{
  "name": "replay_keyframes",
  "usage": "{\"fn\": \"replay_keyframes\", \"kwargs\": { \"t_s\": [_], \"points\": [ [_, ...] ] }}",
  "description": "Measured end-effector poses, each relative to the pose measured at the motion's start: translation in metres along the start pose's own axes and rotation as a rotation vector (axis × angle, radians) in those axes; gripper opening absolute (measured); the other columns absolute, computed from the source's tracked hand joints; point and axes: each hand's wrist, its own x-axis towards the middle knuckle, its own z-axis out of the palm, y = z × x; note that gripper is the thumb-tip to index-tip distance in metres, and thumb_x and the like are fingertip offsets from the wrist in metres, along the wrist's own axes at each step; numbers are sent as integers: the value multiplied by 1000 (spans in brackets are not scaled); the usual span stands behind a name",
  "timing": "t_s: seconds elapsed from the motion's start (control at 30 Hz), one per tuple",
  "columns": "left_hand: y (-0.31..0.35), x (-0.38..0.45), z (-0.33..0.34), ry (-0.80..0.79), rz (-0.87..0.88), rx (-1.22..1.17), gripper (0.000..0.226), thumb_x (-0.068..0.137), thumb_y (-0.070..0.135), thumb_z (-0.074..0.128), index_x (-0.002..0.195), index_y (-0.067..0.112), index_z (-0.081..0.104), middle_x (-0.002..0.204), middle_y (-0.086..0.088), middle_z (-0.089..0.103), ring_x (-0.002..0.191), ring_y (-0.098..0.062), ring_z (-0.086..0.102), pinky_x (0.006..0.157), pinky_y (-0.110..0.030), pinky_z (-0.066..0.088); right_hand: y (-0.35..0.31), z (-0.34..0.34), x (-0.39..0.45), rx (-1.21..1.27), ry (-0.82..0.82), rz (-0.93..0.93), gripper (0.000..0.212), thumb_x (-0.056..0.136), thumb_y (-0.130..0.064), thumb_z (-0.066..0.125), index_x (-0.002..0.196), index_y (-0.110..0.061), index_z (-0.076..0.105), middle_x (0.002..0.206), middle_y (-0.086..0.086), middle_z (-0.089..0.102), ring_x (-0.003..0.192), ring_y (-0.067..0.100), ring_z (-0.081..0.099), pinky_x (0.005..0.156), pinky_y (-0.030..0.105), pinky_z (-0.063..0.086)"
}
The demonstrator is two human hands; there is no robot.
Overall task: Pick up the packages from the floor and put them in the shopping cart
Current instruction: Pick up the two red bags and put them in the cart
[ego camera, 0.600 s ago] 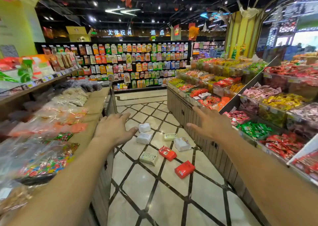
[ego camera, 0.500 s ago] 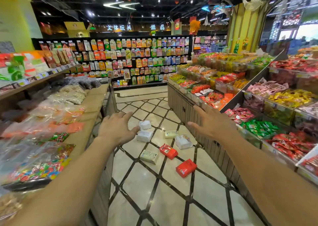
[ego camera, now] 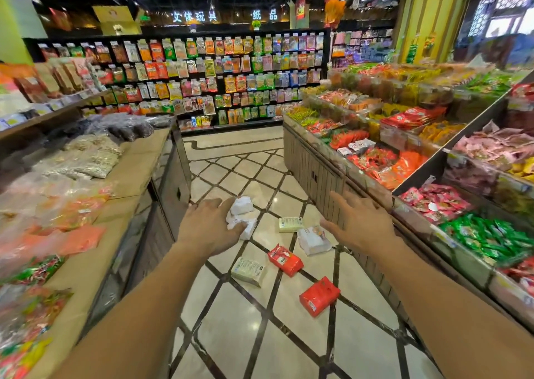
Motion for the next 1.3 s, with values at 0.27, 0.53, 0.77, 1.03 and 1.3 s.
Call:
{"fn": "replay_keyframes", "kwargs": {
  "t_s": [0.27, 0.53, 0.77, 1.03, 1.3],
  "points": [
    [-42, 174, 84, -67, 26, -16, 79, 97, 68, 41, 163, 25, 33, 158, -4, 49, 145, -27, 43, 118, -45, 35, -15, 60, 166, -27, -31, -1, 82, 97, -76, 31, 166, -34, 13, 168, 2, 27, 149, 30, 34, 111, 49, 39],
    [-72, 339, 157, -139, 57, 5, 75, 99, 67, 39, 162, 26, 33, 152, -4, 53, 140, -28, 48, 114, -45, 37, -17, 126, 314, -54, -69, 51, 83, 95, -80, 27, 164, -35, 18, 161, -3, 36, 146, 27, 36, 108, 48, 37],
    [-62, 456, 235, -254, 72, -5, 77, 100, 66, 40, 164, 24, 31, 161, -7, 46, 148, -30, 40, 118, -49, 33, 10, 205, 408, -2, -164, 130, 79, 95, -79, 31, 162, -38, 24, 164, -4, 34, 148, 24, 34, 111, 49, 36],
    [-4, 593, 357, -401, 143, 14, 75, 101, 65, 40, 163, 24, 32, 161, -9, 45, 146, -32, 41, 116, -48, 35, 68, 327, 515, 52, -326, 231, 80, 97, -75, 33, 165, -37, 13, 168, 1, 27, 151, 28, 29, 112, 48, 35],
    [56, 642, 536, -617, 258, -2, 74, 100, 65, 39, 163, 27, 30, 162, -4, 44, 147, -29, 41, 115, -46, 36, 99, 491, 549, 123, -586, 382, 80, 98, -76, 30, 165, -38, 8, 173, 0, 17, 157, 27, 20, 121, 51, 28]
  ]
}}
